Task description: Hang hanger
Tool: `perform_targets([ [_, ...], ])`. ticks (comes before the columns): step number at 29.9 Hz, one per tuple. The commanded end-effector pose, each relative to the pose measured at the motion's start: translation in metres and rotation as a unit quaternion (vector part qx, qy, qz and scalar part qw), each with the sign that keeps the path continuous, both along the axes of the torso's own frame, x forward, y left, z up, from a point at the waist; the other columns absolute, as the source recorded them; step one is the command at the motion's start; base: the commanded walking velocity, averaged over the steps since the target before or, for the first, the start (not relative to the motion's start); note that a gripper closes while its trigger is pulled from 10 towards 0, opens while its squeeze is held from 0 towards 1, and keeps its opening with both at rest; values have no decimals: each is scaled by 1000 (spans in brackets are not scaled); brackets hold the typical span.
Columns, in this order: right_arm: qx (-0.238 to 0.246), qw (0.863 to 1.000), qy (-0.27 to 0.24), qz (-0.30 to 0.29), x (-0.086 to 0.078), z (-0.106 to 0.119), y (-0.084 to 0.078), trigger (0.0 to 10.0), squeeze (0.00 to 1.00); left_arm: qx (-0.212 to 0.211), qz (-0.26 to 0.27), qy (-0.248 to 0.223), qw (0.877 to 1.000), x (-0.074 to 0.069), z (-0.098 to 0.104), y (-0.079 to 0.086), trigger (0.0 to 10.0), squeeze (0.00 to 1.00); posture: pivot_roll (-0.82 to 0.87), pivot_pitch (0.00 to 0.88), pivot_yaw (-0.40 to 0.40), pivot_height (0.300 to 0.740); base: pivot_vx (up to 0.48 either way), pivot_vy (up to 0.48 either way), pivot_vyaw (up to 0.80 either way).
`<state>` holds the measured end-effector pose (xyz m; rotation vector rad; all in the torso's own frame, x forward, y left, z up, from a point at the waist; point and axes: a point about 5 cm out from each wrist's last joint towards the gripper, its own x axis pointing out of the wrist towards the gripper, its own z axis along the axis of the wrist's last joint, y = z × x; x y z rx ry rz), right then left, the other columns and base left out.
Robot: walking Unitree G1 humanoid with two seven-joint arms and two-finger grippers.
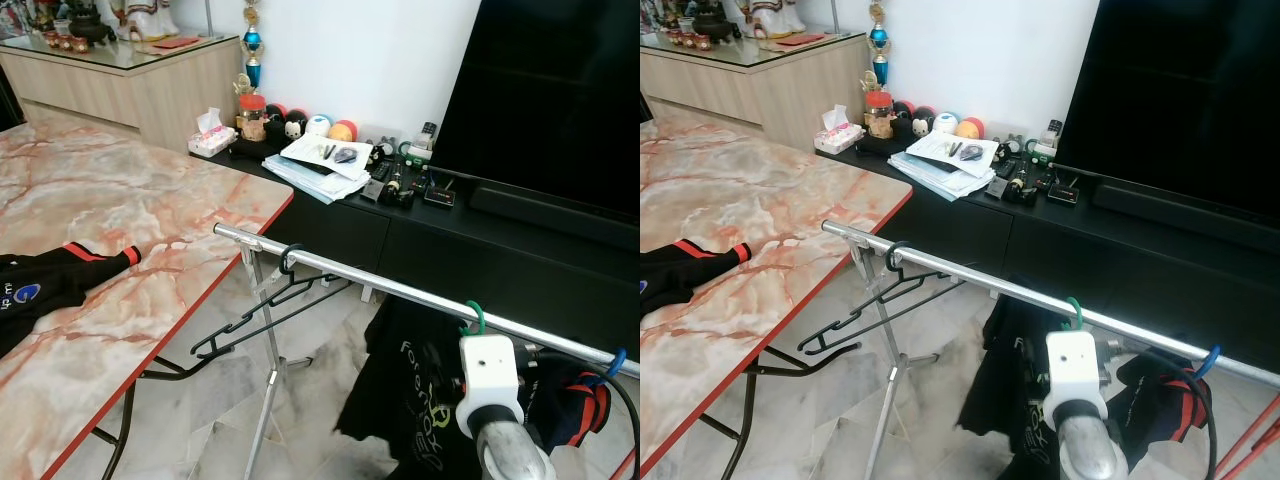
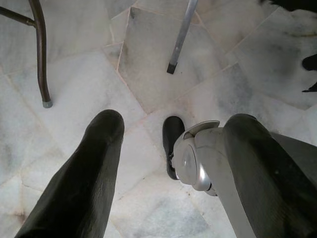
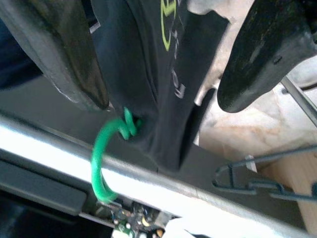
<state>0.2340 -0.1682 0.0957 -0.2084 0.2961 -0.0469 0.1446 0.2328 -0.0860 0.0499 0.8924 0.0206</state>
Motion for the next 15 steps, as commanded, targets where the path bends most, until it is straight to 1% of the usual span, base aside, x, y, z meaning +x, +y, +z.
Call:
perform_targets([
  [1,-2,1000,0,-3,1,-1,-3,10000,0,-2,-2,12,1000,-3,-2,-1,10000,0,117,47,-47,740,0,0,0],
  [4,-7,1000,9,8,4,-5,-1,10000,0,-2,-3,12,1000,-3,-2,-1,10000,0,120,47,-46,740,0,0,0],
  [7,-12,999,27,31,10,-12,3,10000,0,-3,-2,11,1000,-3,-2,-1,10000,0,126,42,-48,740,0,0,0],
  [10,-13,999,30,41,14,-15,6,10000,0,-3,-2,11,1000,-3,-2,-1,10000,0,130,42,-45,740,0,0,0],
  [15,-35,997,29,55,24,-21,8,10000,0,-2,-2,12,1000,-3,-2,-1,10000,0,133,42,-44,740,0,0,0],
])
